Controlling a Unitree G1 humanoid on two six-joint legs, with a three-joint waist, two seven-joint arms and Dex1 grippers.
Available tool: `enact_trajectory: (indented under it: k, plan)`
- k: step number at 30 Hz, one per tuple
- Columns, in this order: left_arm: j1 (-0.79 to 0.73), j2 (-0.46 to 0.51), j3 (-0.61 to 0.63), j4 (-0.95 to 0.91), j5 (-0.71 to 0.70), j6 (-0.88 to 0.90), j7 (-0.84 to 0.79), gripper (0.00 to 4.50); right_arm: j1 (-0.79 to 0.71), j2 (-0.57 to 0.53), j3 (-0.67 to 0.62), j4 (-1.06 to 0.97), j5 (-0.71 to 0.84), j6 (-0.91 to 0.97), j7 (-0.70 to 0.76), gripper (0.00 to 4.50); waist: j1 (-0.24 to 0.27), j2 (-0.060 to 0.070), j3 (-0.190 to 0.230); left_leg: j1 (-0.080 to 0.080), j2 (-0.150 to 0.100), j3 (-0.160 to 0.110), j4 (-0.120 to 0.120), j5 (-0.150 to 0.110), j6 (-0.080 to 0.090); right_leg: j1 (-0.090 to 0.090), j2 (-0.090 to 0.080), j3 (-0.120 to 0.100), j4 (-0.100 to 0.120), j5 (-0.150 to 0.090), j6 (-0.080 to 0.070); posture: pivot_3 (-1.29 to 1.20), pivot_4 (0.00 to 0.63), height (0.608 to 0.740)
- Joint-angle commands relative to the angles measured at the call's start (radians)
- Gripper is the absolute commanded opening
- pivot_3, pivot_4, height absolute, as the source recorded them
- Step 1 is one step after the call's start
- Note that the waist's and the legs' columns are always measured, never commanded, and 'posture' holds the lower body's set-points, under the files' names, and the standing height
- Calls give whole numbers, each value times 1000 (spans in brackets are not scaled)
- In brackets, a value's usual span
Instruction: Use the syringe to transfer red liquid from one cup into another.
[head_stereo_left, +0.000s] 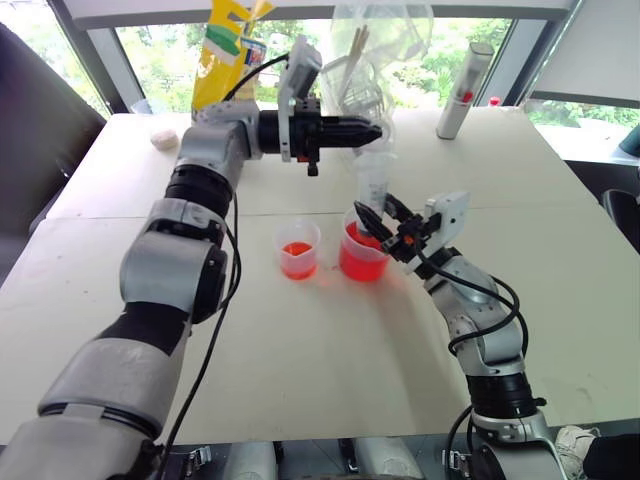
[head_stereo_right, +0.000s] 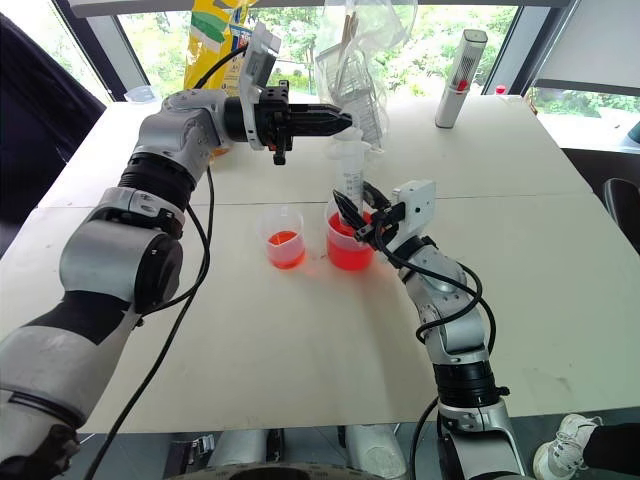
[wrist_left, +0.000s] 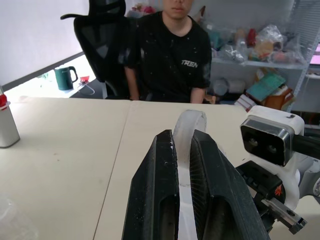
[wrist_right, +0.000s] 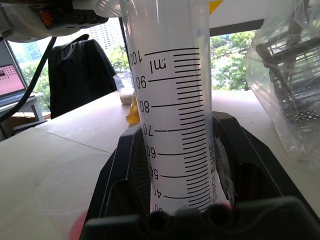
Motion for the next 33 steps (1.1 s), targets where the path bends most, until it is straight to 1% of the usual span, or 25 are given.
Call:
enact_trajectory:
  k: [1,17,33]
  plan:
    - [-110,31,92,-39,-33,-67,67,116,33,-14,51,-4,-6,31,39,1390,0,0,0,0,0,0,0,0,0,0,0,0,0,0,0,0,150,739]
    - [-127,36,110,-9,-21,-104,77,116,29,-16,55,-3,-7,35,45,1390,1,0,0,0,0,0,0,0,0,0,0,0,0,0,0,0,150,739]
    - [-116,29,109,-23,-19,-90,67,116,22,-17,55,-9,-6,42,45,1390,0,0,0,0,0,0,0,0,0,0,0,0,0,0,0,0,150,739]
